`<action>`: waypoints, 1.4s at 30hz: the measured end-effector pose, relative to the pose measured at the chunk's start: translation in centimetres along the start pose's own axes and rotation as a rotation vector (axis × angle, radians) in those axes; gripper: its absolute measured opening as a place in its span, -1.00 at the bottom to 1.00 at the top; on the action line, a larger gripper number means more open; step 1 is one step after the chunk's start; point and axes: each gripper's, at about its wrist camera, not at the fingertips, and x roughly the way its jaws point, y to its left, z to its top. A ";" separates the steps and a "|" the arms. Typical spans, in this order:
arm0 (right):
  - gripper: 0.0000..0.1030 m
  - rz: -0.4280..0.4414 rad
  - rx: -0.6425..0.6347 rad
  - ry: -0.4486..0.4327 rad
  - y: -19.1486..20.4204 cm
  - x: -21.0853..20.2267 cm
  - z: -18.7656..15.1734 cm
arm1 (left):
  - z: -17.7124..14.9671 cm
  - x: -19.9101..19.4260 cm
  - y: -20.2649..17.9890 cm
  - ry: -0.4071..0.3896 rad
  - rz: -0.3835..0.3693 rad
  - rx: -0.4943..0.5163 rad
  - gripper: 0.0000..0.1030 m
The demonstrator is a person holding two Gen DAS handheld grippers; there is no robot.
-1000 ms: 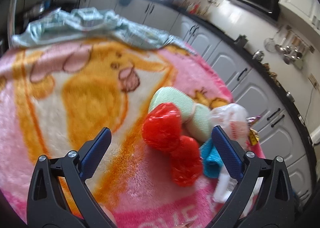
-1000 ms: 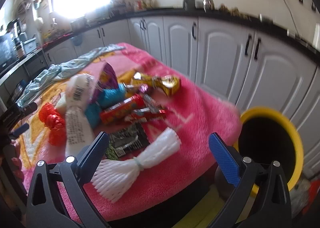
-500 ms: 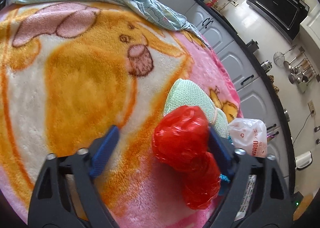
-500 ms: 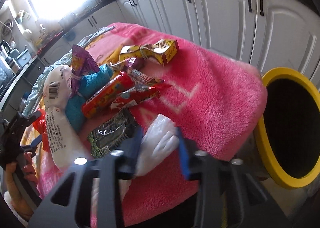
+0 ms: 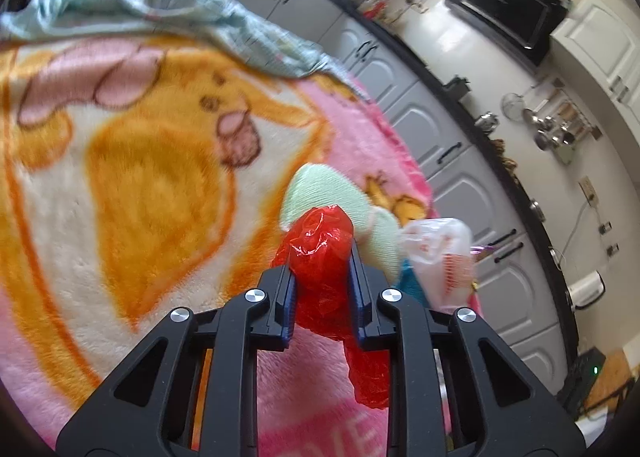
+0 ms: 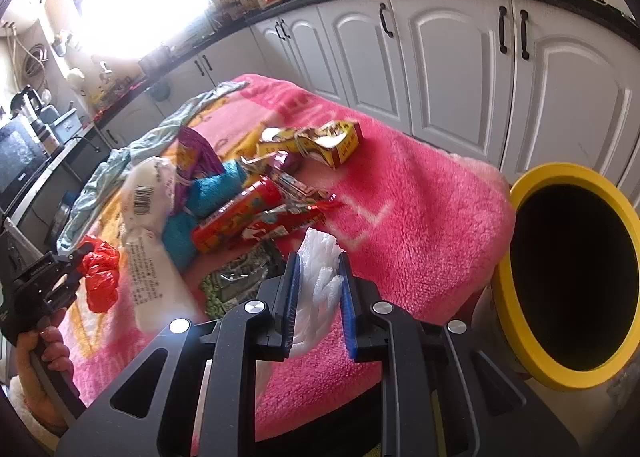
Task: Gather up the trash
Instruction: 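Grasp the red plastic bag with the left tool while the right tool grasps the white swab bundle, then carry both items over the yellow bin and open both tools to drop them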
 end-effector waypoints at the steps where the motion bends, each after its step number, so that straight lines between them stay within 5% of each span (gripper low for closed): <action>1: -0.65 0.002 -0.005 -0.008 0.1 -0.4 0.1 | 0.0 -0.8 -0.7 -0.015 -0.007 0.027 -0.71; 11: -0.65 0.000 -0.070 -0.109 0.2 -4.5 1.5 | -0.6 -4.1 -8.8 -0.088 -0.093 0.255 -0.72; 23: -0.65 -0.068 -0.009 -0.219 -4.7 -9.4 3.4 | -4.1 -1.4 -18.1 -0.019 -0.209 0.443 -0.72; 42: -0.65 -0.299 0.074 -0.405 -14.4 -16.2 4.1 | -11.3 3.3 -30.2 0.085 -0.354 0.646 -0.72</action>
